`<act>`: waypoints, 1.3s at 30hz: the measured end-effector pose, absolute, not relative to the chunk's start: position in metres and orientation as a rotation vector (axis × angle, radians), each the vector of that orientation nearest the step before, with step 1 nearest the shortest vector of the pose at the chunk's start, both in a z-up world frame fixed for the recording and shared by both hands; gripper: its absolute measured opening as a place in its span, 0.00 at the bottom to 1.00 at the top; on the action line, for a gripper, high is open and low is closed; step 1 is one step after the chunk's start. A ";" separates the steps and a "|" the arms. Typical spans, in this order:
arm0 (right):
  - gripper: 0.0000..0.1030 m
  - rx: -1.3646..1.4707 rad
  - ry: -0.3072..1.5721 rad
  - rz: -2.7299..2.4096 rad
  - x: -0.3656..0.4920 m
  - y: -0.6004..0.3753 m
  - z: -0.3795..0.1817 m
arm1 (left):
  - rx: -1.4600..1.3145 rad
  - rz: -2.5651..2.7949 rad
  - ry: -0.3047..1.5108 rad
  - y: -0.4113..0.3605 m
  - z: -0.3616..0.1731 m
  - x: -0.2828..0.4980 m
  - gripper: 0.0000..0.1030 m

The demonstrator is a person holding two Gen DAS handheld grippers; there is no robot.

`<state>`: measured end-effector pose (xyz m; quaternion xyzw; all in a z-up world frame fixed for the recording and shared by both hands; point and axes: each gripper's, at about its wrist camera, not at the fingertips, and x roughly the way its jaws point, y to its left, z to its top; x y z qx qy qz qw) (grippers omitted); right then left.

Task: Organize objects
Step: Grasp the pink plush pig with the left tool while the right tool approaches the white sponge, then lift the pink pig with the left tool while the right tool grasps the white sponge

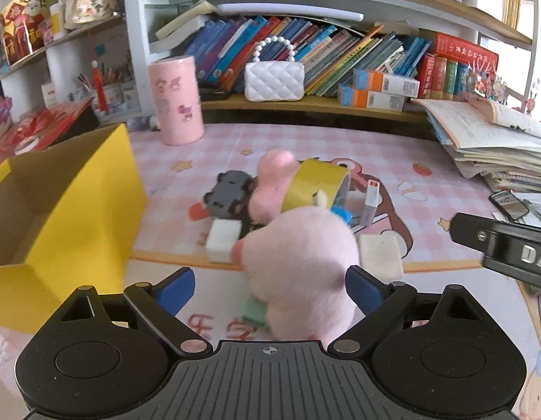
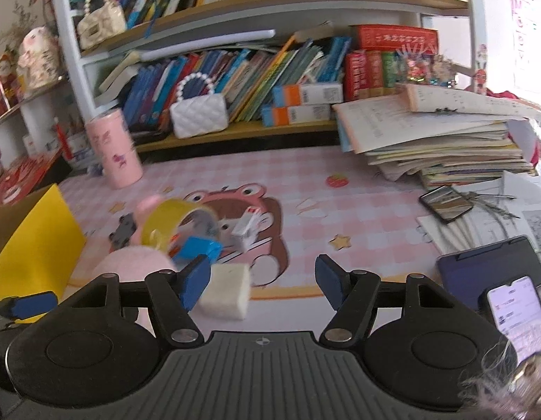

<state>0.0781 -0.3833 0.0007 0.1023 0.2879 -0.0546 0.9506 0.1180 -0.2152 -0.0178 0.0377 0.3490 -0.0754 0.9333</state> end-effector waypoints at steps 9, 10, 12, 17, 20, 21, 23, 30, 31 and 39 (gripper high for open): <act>0.64 0.194 0.596 -0.148 0.077 -0.404 -0.003 | 0.025 -0.203 0.747 -0.233 -0.034 0.141 0.67; 0.65 0.195 0.598 -0.151 0.077 -0.405 -0.004 | 0.023 -0.219 0.751 -0.233 -0.034 0.141 0.65; 0.65 0.198 0.603 -0.152 0.079 -0.406 -0.005 | 0.036 -0.229 0.752 -0.232 -0.032 0.138 0.59; 0.66 0.209 0.624 -0.132 0.091 -0.401 -0.010 | -0.029 -0.265 0.747 -0.208 -0.017 0.117 0.58; 0.66 0.207 0.657 -0.099 0.104 -0.391 -0.019 | -0.056 -0.269 0.743 -0.191 -0.011 0.104 0.58; 0.66 0.204 0.669 -0.085 0.109 -0.386 -0.023 | -0.061 -0.266 0.739 -0.186 -0.009 0.101 0.58; 0.66 0.188 0.694 -0.057 0.119 -0.376 -0.032 | -0.070 -0.253 0.725 -0.175 -0.005 0.095 0.58; 0.63 0.084 0.765 -0.038 0.152 -0.344 -0.060 | -0.118 -0.149 0.716 -0.138 0.001 0.075 0.58; 0.63 0.078 0.775 -0.046 0.155 -0.343 -0.063 | -0.125 -0.134 0.721 -0.133 0.001 0.074 0.58; 0.38 0.042 0.779 -0.009 0.158 -0.335 -0.071 | -0.175 -0.080 0.747 -0.110 -0.005 0.064 0.58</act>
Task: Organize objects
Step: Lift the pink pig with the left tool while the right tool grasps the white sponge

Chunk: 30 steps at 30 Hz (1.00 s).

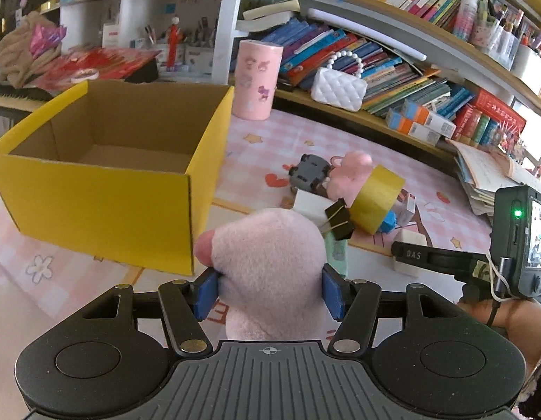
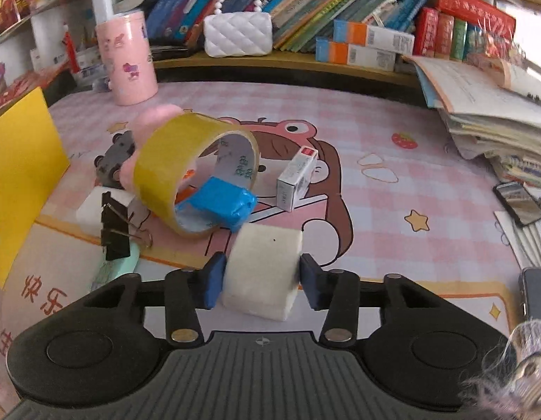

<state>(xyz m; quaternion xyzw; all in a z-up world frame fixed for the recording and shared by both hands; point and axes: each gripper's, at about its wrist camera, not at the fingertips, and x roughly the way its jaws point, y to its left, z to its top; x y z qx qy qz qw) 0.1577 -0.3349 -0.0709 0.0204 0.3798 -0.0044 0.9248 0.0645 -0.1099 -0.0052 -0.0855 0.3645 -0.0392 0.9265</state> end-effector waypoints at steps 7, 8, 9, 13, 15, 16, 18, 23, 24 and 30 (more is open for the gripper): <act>0.32 0.101 0.777 -0.014 0.132 -0.332 -0.053 | -0.183 -0.138 0.741 -0.105 -0.009 0.060 0.58; 0.32 0.110 0.774 -0.009 0.126 -0.329 -0.049 | -0.185 -0.151 0.741 -0.103 -0.009 0.060 0.58; 0.32 0.116 0.770 -0.003 0.121 -0.325 -0.046 | -0.188 -0.162 0.740 -0.102 -0.009 0.059 0.58; 0.32 0.147 0.758 0.031 0.099 -0.303 -0.029 | -0.190 -0.206 0.730 -0.091 -0.008 0.055 0.58; 0.32 0.144 0.752 0.044 0.088 -0.291 -0.024 | -0.188 -0.224 0.726 -0.083 -0.005 0.052 0.58; 0.32 0.138 0.747 0.051 0.081 -0.282 -0.021 | -0.185 -0.232 0.724 -0.079 -0.005 0.049 0.58; 0.32 0.121 0.739 0.062 0.069 -0.267 -0.018 | -0.181 -0.247 0.723 -0.068 -0.003 0.044 0.58; 0.32 0.107 0.732 0.076 0.050 -0.232 -0.013 | -0.180 -0.245 0.729 -0.036 -0.004 0.032 0.58; 0.32 0.106 0.733 0.079 0.046 -0.225 -0.013 | -0.182 -0.237 0.735 -0.029 -0.005 0.031 0.58; 0.32 0.094 0.752 0.127 0.032 -0.184 -0.015 | -0.195 -0.184 0.757 0.012 -0.008 0.020 0.58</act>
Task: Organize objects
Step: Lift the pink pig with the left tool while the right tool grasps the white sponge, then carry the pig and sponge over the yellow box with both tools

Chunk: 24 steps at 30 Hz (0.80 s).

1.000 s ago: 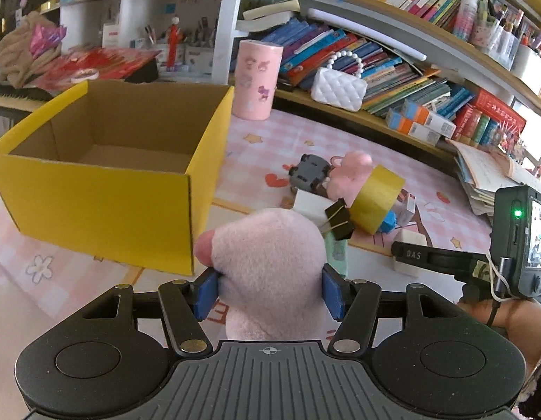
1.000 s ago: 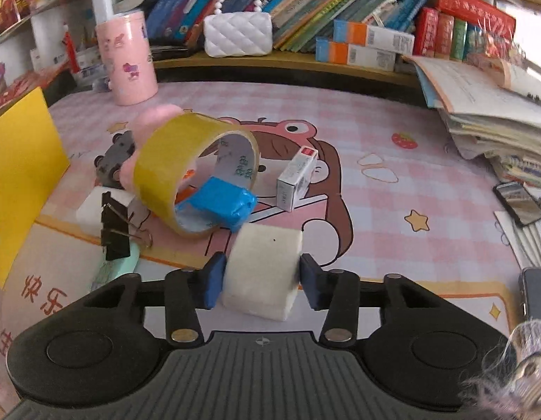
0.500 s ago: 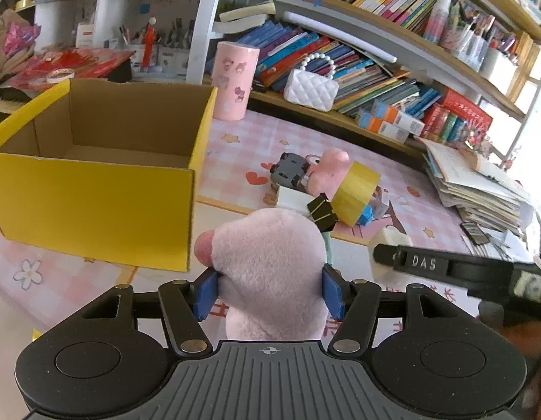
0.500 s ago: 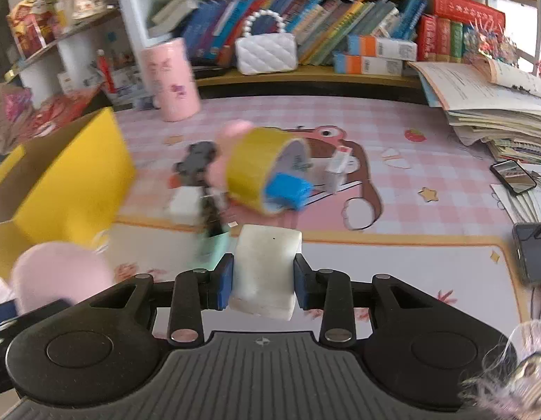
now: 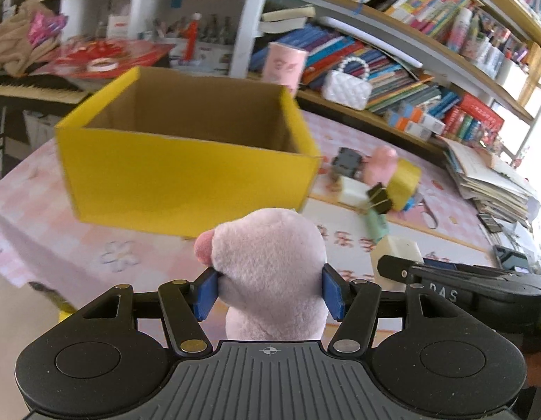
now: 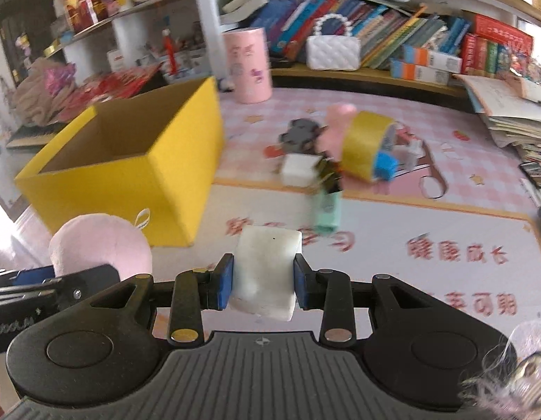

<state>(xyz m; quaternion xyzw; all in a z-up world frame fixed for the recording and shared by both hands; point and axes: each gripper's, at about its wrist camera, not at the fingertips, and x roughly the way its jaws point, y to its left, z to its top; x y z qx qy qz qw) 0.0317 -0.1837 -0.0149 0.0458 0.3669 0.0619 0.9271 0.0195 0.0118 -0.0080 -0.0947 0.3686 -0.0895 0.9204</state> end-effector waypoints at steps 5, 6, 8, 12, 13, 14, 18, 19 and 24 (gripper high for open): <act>0.32 0.083 0.755 0.171 0.022 -0.151 -0.016 | -0.197 -0.159 0.750 0.040 -0.007 0.007 0.58; 0.32 0.083 0.755 0.179 0.021 -0.146 -0.016 | -0.196 -0.156 0.749 0.044 -0.007 0.005 0.58; 0.32 0.083 0.756 0.191 0.018 -0.138 -0.016 | -0.195 -0.151 0.747 0.052 -0.007 0.000 0.58; 0.32 0.081 0.757 0.211 0.013 -0.121 -0.018 | -0.193 -0.140 0.743 0.066 -0.007 -0.007 0.58; 0.32 0.081 0.756 0.215 0.011 -0.118 -0.018 | -0.193 -0.140 0.742 0.070 -0.007 -0.008 0.58; 0.32 0.082 0.757 0.221 0.010 -0.114 -0.018 | -0.192 -0.138 0.741 0.073 -0.007 -0.010 0.58; 0.32 0.082 0.757 0.233 0.002 -0.101 -0.019 | -0.188 -0.136 0.735 0.083 -0.006 -0.017 0.58; 0.32 0.082 0.756 0.236 0.001 -0.098 -0.019 | -0.188 -0.136 0.733 0.085 -0.006 -0.018 0.58; 0.32 0.078 0.756 0.249 -0.006 -0.087 -0.019 | -0.191 -0.135 0.724 0.094 -0.005 -0.023 0.58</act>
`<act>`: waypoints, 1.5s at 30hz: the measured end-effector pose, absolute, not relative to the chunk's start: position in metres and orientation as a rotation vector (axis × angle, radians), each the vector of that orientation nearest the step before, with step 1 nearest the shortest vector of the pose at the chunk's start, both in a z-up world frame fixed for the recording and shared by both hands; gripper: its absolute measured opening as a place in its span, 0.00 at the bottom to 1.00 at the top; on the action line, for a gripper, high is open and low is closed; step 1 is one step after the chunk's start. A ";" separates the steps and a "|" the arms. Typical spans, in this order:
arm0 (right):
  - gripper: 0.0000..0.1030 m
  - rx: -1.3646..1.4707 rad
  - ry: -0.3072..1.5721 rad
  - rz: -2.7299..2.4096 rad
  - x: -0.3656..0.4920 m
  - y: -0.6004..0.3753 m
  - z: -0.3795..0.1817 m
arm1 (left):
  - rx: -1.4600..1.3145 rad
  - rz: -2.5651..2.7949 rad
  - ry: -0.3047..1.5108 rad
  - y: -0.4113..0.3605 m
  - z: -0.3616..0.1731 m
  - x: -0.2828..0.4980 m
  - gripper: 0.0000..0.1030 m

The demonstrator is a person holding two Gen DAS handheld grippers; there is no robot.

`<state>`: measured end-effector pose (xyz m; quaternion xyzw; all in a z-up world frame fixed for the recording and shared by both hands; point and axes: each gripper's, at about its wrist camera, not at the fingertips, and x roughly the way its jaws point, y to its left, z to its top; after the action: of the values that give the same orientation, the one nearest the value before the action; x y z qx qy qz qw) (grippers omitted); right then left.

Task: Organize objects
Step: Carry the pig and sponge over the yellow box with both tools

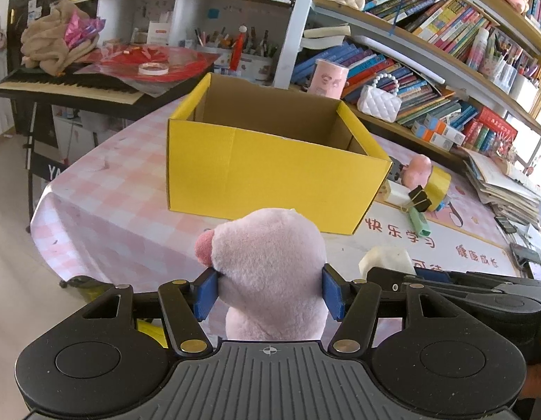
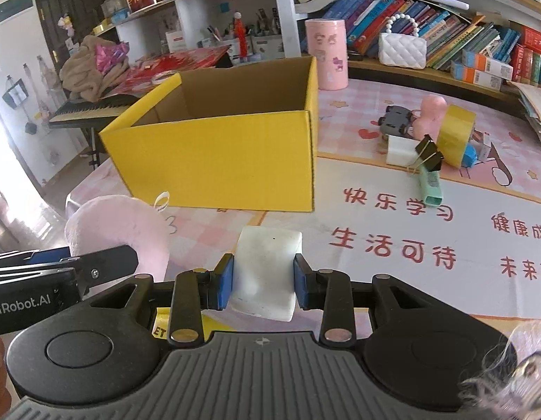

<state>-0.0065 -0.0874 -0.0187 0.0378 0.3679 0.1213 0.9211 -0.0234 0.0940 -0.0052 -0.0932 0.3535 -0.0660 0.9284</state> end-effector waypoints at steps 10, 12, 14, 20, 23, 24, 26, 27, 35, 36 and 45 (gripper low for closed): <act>0.32 0.067 0.749 0.249 -0.015 -0.080 -0.016 | -0.198 -0.155 0.712 0.100 -0.003 -0.027 0.58; 0.32 0.068 0.747 0.246 -0.016 -0.080 -0.016 | -0.196 -0.161 0.711 0.100 -0.003 -0.027 0.58; 0.32 0.072 0.746 0.240 -0.017 -0.081 -0.014 | -0.193 -0.170 0.709 0.099 -0.003 -0.026 0.58; 0.32 0.071 0.743 0.231 -0.018 -0.080 -0.012 | -0.189 -0.183 0.696 0.100 0.000 -0.025 0.58; 0.32 0.057 0.736 0.238 -0.017 -0.077 -0.010 | -0.181 -0.179 0.671 0.099 0.004 -0.024 0.58; 0.32 0.052 0.728 0.241 -0.017 -0.077 -0.009 | -0.172 -0.177 0.656 0.099 0.007 -0.024 0.58; 0.32 0.042 0.707 0.250 -0.014 -0.075 -0.005 | -0.152 -0.178 0.624 0.097 0.014 -0.021 0.58; 0.32 0.040 0.695 0.251 -0.011 -0.073 -0.003 | -0.149 -0.178 0.612 0.097 0.019 -0.018 0.58; 0.32 0.056 0.522 0.261 0.024 -0.073 0.034 | -0.126 -0.148 0.473 0.097 0.054 0.015 0.58; 0.32 0.057 0.508 0.261 0.029 -0.073 0.037 | -0.127 -0.139 0.465 0.098 0.057 0.019 0.58; 0.32 0.014 0.465 0.283 0.081 -0.073 0.040 | -0.146 -0.049 0.448 0.102 0.062 0.062 0.58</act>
<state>0.0807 -0.0728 0.0402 0.0069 0.2297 0.1399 0.9631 0.0617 0.1020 0.0624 -0.0724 0.2218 -0.0241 0.9721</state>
